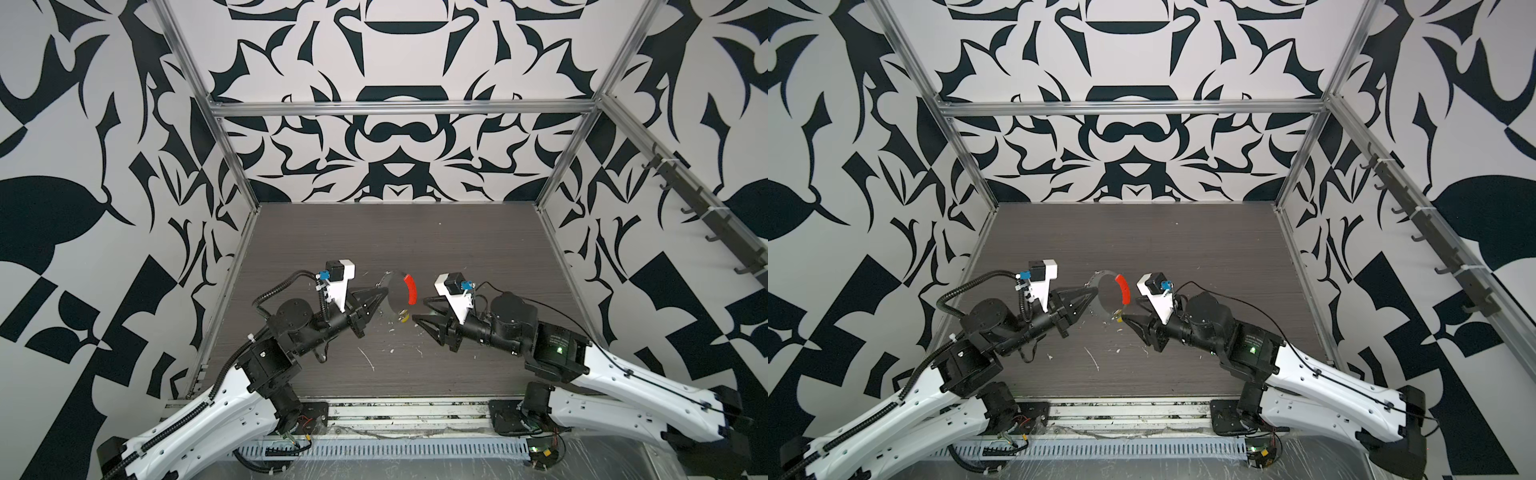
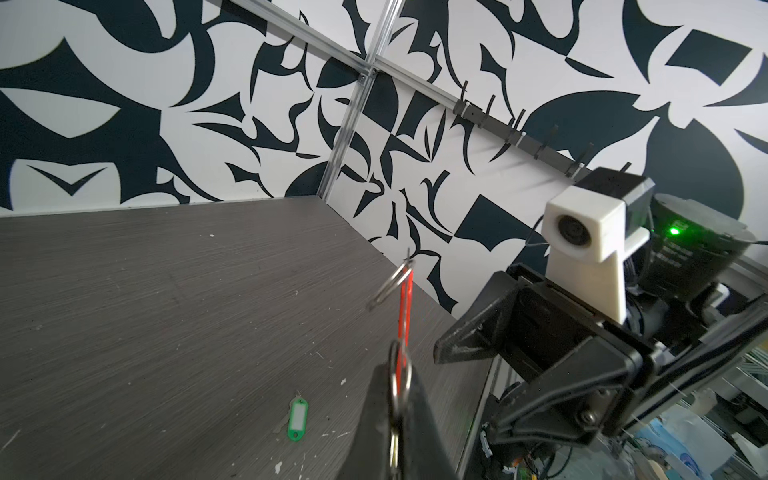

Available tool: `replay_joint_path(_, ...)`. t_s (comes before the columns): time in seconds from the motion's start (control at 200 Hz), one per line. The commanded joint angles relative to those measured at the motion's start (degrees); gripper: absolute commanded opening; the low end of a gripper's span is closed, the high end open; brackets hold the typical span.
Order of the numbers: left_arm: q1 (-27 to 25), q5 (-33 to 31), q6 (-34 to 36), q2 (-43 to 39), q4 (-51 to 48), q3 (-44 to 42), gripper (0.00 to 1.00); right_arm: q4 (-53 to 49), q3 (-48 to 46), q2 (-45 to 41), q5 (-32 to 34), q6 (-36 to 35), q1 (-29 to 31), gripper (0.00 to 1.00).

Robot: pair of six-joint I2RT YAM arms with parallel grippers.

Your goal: Remove the keys from the keyring

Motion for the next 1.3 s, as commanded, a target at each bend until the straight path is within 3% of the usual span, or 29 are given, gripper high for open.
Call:
replay_joint_path(0.0, -0.19, -2.34, 2.67, 1.94, -4.86, 4.78, 0.00, 2.12, -0.53, -1.72, 5.48, 0.71, 0.09, 0.51)
replay_joint_path(0.145, -3.56, -7.27, 5.18, 4.62, -9.75, 8.47, 0.00, 2.87, -2.28, -2.66, 6.42, 1.26, 0.09, 0.52)
replay_joint_path(0.245, -4.44, -5.83, 5.67, 4.65, -8.95, 8.17, 0.00, 5.06, -3.78, -2.13, 4.24, 2.54, 0.09, 0.52)
replay_joint_path(0.385, -4.43, -3.71, 7.28, 2.67, -6.80, 6.60, 0.00, 4.17, -4.82, -2.41, 14.15, 7.19, -0.63, 0.55)
replay_joint_path(0.48, -4.45, -3.81, 7.51, 0.70, -5.18, 5.44, 0.00, 5.80, -7.28, -5.18, 13.04, 10.01, -3.67, 0.58)
replay_joint_path(0.675, -4.45, -3.12, 8.85, -2.00, -3.06, 5.02, 0.00, 12.40, -12.01, -2.99, -10.56, 17.54, -13.05, 0.53)
replay_joint_path(0.775, -4.44, -2.69, 9.43, -2.36, -1.28, 4.61, 0.00, 19.50, -14.91, 0.02, -17.28, 20.99, -13.18, 0.39)
replay_joint_path(0.88, -4.40, -1.39, 9.79, -2.65, 1.45, 3.81, 0.00, 26.73, -16.01, 4.75, -24.39, 24.69, -13.25, 0.37)
replay_joint_path(1.05, -4.41, -0.58, 10.12, -1.93, 3.49, 3.75, 0.00, 40.37, -18.10, 11.91, -28.24, 31.72, -13.11, 0.27)
replay_joint_path(1.295, -4.43, 1.82, 9.61, -0.65, 4.90, 3.63, 0.00, 55.55, -18.35, 19.76, -29.75, 38.88, -13.04, 0.23)
